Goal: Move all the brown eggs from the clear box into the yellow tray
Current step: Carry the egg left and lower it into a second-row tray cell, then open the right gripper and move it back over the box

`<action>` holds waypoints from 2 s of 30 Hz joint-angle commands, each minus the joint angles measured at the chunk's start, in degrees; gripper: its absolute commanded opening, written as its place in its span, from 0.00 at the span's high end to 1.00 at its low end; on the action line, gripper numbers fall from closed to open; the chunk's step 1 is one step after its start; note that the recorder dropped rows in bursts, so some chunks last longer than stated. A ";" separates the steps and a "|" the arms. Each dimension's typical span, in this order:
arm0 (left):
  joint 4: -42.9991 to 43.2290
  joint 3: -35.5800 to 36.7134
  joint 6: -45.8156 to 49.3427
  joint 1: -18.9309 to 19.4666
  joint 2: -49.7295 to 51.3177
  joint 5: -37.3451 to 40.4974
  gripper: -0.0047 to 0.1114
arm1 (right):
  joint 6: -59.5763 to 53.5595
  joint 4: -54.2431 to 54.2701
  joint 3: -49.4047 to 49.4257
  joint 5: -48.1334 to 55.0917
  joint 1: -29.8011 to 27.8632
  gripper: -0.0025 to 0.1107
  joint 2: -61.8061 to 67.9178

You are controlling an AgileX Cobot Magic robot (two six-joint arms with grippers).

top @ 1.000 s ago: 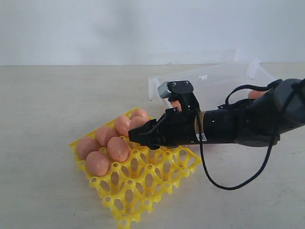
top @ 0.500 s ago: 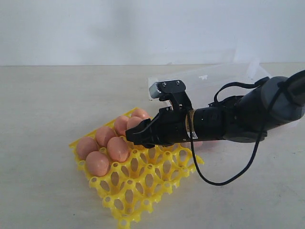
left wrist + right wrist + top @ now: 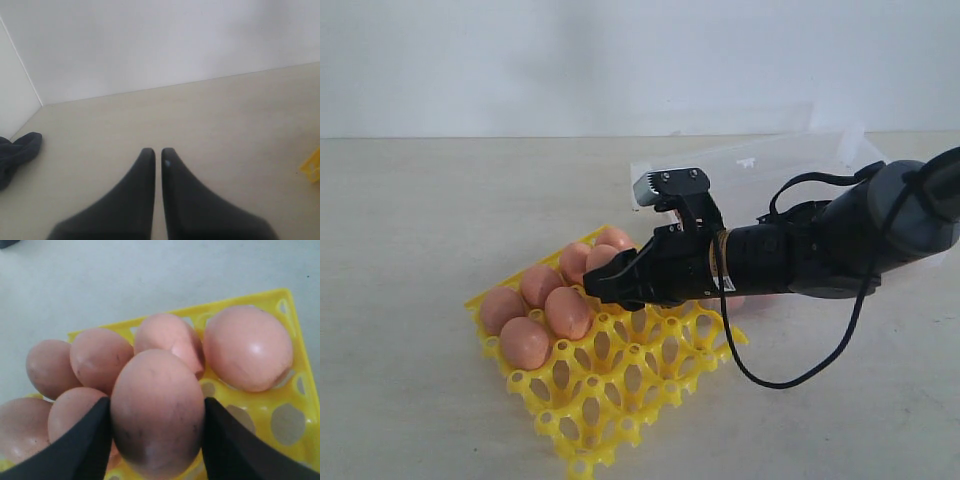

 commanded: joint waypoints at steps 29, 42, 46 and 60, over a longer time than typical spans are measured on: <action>-0.11 0.20 -0.18 -0.27 -0.18 -0.19 0.92 | -1.08 -1.29 -0.28 -2.12 0.03 0.54 -3.15; -0.11 0.20 -0.18 -0.27 -0.18 -0.19 0.92 | -10.74 7.77 -2.20 -4.68 -0.07 0.85 -16.05; -0.11 0.20 -0.18 -0.27 -0.18 -0.19 0.92 | -14.27 7.20 -4.43 -1.63 -0.07 0.98 -22.60; -0.11 0.20 -0.18 -0.27 -0.18 -0.19 0.92 | -47.59 13.89 -14.21 85.53 -0.77 0.98 -24.20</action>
